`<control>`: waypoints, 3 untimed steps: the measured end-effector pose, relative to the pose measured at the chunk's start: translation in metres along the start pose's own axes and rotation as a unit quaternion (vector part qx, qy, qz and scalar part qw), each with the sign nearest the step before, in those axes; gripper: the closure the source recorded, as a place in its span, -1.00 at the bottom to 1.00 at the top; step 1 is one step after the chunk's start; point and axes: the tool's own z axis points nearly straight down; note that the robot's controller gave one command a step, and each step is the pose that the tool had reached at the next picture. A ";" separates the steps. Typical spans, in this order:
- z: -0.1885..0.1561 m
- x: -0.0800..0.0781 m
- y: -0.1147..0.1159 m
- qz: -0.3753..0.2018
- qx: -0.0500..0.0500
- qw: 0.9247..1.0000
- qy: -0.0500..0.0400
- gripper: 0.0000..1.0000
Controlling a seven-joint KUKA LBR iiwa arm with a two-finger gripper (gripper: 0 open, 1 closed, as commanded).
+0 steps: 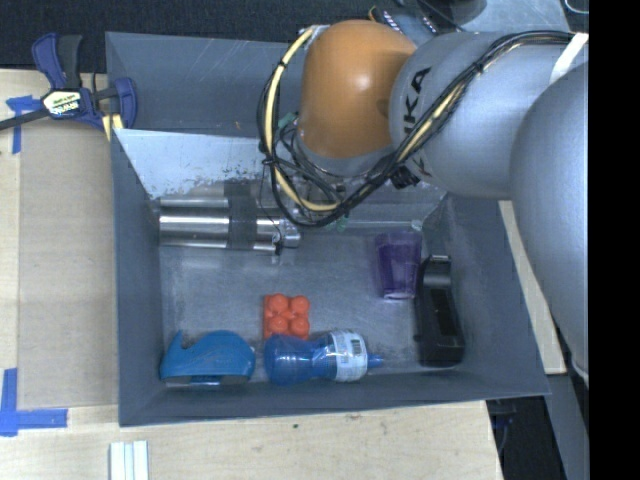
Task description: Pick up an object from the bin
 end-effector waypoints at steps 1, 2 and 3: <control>-0.005 -0.002 -0.001 0.002 0.000 1.000 -0.004 -1.00; 0.067 0.002 0.058 0.043 -0.001 0.999 0.003 -1.00; 0.042 -0.002 0.065 -0.048 -0.001 0.999 -0.007 -1.00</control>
Offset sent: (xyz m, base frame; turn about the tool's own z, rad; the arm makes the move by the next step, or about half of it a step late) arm -0.0002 0.0817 -0.0968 0.1033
